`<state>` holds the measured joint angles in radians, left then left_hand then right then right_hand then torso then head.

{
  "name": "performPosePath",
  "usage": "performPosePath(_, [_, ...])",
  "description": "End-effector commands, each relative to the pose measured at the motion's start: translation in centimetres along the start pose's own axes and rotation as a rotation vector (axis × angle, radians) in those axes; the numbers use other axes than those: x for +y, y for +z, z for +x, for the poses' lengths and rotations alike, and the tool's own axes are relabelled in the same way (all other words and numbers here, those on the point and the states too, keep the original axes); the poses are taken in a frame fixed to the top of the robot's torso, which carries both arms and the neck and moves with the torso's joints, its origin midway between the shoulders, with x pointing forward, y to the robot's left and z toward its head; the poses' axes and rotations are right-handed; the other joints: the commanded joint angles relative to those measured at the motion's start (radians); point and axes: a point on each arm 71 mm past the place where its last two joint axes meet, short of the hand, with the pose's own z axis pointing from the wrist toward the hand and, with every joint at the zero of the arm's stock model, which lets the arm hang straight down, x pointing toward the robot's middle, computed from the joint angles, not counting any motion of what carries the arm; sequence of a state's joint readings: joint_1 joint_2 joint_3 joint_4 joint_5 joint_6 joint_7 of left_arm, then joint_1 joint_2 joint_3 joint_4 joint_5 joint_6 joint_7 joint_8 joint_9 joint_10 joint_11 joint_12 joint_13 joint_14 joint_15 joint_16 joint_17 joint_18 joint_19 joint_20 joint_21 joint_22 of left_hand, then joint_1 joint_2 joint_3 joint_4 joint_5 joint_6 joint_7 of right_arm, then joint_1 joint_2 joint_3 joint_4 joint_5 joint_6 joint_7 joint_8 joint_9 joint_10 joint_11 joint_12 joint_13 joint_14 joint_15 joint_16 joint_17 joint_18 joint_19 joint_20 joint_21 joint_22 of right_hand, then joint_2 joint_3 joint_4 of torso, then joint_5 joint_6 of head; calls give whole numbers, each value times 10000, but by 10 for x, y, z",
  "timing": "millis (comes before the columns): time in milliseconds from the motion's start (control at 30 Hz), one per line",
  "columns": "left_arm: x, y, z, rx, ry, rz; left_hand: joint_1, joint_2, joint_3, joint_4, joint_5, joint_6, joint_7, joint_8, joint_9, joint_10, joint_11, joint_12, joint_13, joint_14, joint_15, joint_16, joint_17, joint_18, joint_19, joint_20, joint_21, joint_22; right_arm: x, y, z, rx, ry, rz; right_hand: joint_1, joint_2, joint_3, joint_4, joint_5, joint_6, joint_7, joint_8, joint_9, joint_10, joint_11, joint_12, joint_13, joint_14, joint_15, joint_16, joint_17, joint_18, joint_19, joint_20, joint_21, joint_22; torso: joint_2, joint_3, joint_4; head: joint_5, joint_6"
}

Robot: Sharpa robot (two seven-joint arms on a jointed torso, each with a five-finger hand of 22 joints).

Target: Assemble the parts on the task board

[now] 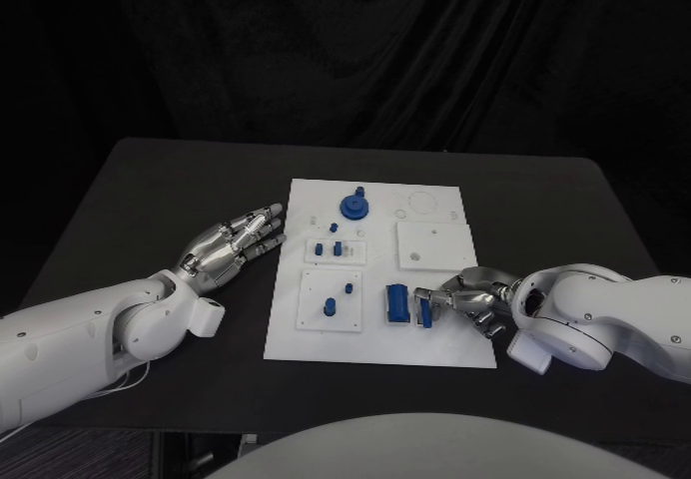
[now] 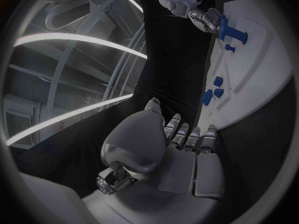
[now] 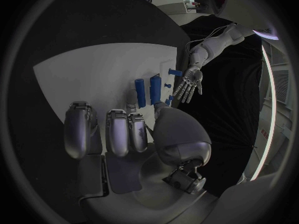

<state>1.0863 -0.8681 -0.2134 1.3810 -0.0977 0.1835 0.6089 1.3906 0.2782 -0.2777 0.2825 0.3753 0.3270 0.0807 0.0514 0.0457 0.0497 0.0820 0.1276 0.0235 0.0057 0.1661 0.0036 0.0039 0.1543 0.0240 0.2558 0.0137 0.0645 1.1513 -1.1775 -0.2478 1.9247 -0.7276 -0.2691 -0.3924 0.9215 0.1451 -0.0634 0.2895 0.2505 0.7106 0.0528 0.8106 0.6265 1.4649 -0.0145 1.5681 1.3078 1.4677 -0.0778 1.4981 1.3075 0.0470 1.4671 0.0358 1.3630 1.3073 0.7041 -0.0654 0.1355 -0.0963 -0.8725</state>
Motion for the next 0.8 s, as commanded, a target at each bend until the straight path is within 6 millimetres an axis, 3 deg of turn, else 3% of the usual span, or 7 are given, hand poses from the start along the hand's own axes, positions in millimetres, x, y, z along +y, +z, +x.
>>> performPosePath(33, [0, 1, 2, 107, -132, 78, 93, 4, 70, 2, 66, 12, 87, 68, 6, -1, 10, 34, 11, 22, 75, 4, -8, 55, -10, 56, 31, -8, 2, 0, 0, -82, 489, -287, 78, 99, -73, 11, 219, -47, -54, 59, 24, 1059, -92, 27, 2630, 654, -80, -12, 499, 56, 160, -97, -25, 1937, 4, 1, 5, -4, -1])
performPosePath(533, [1, 1, 2, 136, -148, 40, 154, 5, 103, -25, 153, 11, 112, 73, 6, 0, 31, 39, 11, 20, 74, 3, -8, 59, -11, 59, 31, -14, 3, -2, -1, -223, 611, -423, 225, 218, -80, 3, 461, 70, -94, 159, 75, 1059, -123, 27, 2630, 658, -101, -7, 510, 51, 173, -113, -2, 1945, 3, -2, 0, 19, -1])
performPosePath(633, [1, 1, 2, 134, -149, 38, 167, 3, 110, -32, 172, 6, 116, 73, 5, -1, 33, 37, 11, 19, 74, 2, -9, 59, -12, 60, 31, -15, 3, -3, -2, -352, 464, -545, 890, 36, 9, -202, 979, 46, -155, 355, 241, 1059, -181, 27, 2630, 663, -153, 2, 534, 51, 175, -158, -4, 1945, 4, 1, -1, 26, -1])
performPosePath(800, [1, 1, 2, 128, -149, 57, 182, 2, 117, -39, 191, 12, 122, 75, 6, -1, 33, 38, 11, 22, 74, 4, -8, 60, -10, 61, 32, -10, 6, -8, -6, -1005, -717, -1183, 1992, -432, 38, -593, 925, -128, -247, 1055, 842, 1059, -262, 27, 2630, 669, -219, 14, 569, 46, 188, -225, 19, 1954, 0, 4, 3, 33, -1])
